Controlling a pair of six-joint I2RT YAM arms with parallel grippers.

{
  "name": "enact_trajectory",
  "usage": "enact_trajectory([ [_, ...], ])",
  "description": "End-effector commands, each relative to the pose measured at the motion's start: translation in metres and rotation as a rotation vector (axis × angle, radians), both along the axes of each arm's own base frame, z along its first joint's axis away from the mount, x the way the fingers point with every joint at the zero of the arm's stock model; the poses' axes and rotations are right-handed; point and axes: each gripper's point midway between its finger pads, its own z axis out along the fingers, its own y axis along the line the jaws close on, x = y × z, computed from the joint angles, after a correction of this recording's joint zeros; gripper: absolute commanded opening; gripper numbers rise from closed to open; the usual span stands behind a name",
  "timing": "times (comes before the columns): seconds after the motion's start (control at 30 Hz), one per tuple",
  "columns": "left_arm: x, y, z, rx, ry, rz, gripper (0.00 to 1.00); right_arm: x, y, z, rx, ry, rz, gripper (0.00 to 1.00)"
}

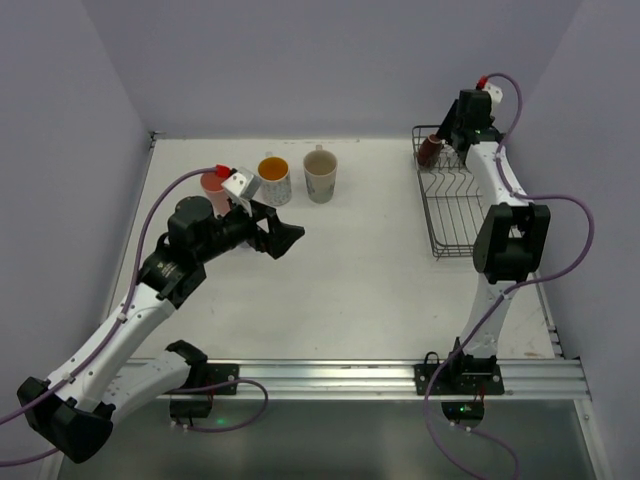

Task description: Unload the cups from the dish rack

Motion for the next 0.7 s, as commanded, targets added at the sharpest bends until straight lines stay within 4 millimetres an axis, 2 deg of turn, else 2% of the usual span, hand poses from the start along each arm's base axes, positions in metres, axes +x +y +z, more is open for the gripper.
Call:
enact_trajectory([
  [0.0,0.000,-0.002,0.006,-0.011,-0.035,-0.009,1.00,0.009,-0.030,0.004,-0.028,0.020,-0.081,0.60],
  [0.1,0.000,-0.002,0.004,-0.006,-0.031,-0.009,1.00,0.017,-0.043,-0.009,-0.007,0.040,-0.121,0.65],
  [0.13,0.000,-0.003,0.004,-0.008,-0.031,-0.011,1.00,0.020,-0.045,-0.007,0.008,0.031,-0.132,0.68],
  [0.17,0.000,-0.003,0.004,-0.008,-0.030,-0.011,1.00,0.021,-0.051,-0.014,0.020,0.040,-0.142,0.74],
  [0.2,0.001,-0.003,0.002,-0.006,-0.027,-0.012,1.00,0.023,-0.053,-0.017,0.040,0.039,-0.145,0.76],
  [0.27,0.000,-0.004,0.002,-0.007,-0.027,-0.015,1.00,0.029,-0.053,-0.015,0.065,0.031,-0.137,0.79],
  [0.3,0.001,-0.004,0.002,-0.008,-0.027,-0.015,1.00,0.032,-0.057,-0.026,0.069,0.049,-0.145,0.80],
  [0.33,0.001,-0.004,0.002,-0.006,-0.026,-0.015,1.00,0.034,-0.057,-0.029,0.077,0.052,-0.145,0.82],
  [0.37,0.001,-0.004,0.002,-0.007,-0.024,-0.015,1.00,0.038,-0.059,-0.024,0.084,0.042,-0.144,0.83],
  [0.4,0.001,-0.004,0.001,-0.007,-0.024,-0.015,1.00,0.041,-0.058,-0.038,0.096,0.064,-0.143,0.85],
  [0.47,0.002,-0.005,0.000,-0.004,-0.022,-0.015,1.00,0.046,-0.056,-0.037,0.113,0.056,-0.134,0.87],
  [0.63,0.003,-0.007,-0.003,0.000,-0.013,-0.023,1.00,0.057,-0.052,-0.057,0.161,0.068,-0.114,0.89],
  [0.67,0.004,-0.007,-0.005,0.003,-0.010,-0.023,1.00,0.060,-0.052,-0.056,0.164,0.060,-0.114,0.89],
])
